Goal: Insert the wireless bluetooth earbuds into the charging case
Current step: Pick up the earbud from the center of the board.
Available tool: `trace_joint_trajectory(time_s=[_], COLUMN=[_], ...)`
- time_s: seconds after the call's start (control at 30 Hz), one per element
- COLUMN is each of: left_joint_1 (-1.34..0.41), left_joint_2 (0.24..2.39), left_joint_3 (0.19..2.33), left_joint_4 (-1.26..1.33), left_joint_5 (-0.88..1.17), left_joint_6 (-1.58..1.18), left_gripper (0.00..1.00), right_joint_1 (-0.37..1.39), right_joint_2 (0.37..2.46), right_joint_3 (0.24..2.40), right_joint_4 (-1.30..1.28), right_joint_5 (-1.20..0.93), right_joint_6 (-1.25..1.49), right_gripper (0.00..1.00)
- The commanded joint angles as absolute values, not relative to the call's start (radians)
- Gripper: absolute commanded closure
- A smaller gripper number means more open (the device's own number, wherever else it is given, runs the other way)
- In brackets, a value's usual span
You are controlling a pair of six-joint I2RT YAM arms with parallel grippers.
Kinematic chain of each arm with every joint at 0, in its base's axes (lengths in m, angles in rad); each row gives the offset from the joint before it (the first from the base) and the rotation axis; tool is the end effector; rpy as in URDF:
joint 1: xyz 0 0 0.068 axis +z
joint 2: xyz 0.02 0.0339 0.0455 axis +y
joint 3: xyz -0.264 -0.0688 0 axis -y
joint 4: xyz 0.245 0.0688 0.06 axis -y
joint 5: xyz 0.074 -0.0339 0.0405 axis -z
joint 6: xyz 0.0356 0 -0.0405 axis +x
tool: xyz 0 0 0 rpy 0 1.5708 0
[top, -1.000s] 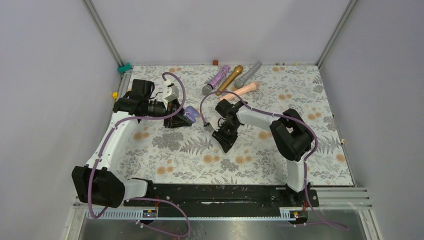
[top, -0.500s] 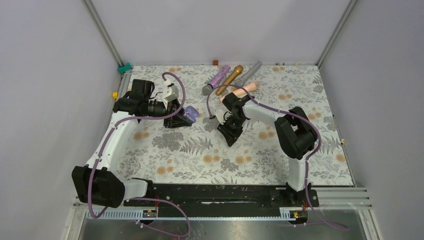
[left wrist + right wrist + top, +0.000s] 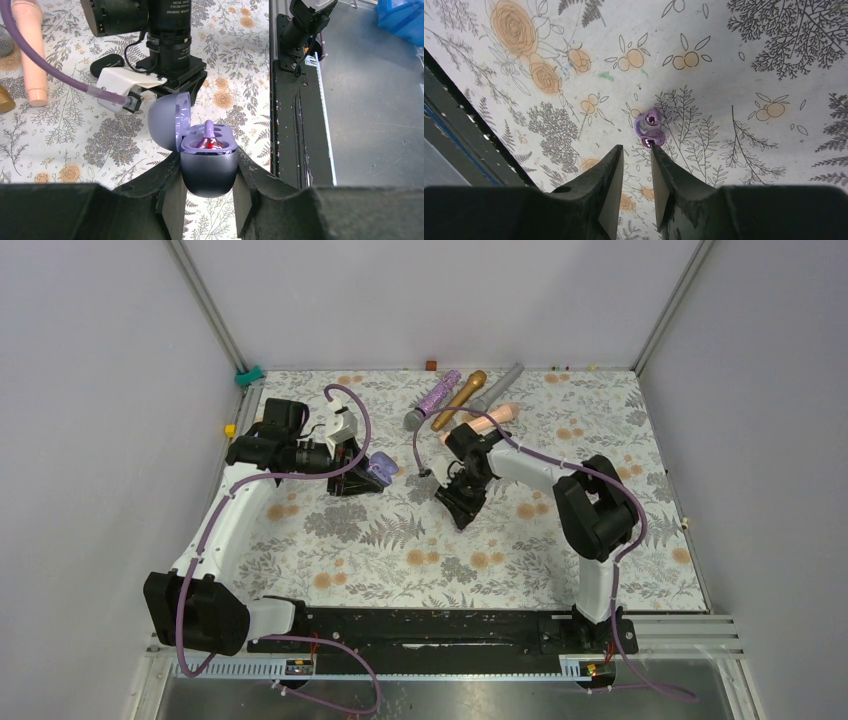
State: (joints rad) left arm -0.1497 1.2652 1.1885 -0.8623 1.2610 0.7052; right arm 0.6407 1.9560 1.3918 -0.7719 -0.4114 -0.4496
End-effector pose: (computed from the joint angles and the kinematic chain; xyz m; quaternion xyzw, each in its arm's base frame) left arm 0.2318 -0.0693 0.3378 0.4850 0.6228 -0.4701 0.3950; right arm 0.2986 0.2404 0.1741 -0.5246 0.8189 0.2129 0.0947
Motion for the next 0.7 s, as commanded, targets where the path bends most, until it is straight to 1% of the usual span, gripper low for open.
trace_joint_trajectory(time_s=[0.0, 0.13, 0.23, 0.43, 0.57, 0.67], left_joint_1=[-0.143, -0.144, -0.144, -0.143, -0.144, -0.143], left_joint_2=[1.259, 1.261, 1.259, 1.258, 1.251, 1.246], left_joint_3=[1.198, 1.199, 1.199, 1.199, 1.198, 1.198], left_joint_4=[-0.836, -0.835, -0.835, -0.835, -0.835, -0.835], left_joint_5=[1.308, 1.307, 1.304, 1.305, 1.304, 1.303], left_joint_6=[0.712, 0.709, 0.709, 0.711, 0.710, 0.712], left_gripper=[1.00, 1.00, 1.00, 1.00, 1.00, 1.00], right_joint_1=[0.670, 0.711, 0.737, 0.768, 0.779, 0.792], right_joint_2=[1.819, 1.712, 1.621, 1.517, 1.480, 1.475], right_joint_3=[1.329, 1.208, 1.063, 0.810, 0.667, 0.621], right_joint_4=[-0.741, -0.649, -0.524, -0.242, -0.028, 0.076], right_joint_5=[-0.405, -0.388, -0.367, -0.312, -0.308, -0.294], right_joint_6=[-0.564, -0.709, -0.857, -1.131, -1.218, -1.243], right_gripper=[0.65, 0.61, 0.59, 0.58, 0.57, 0.57])
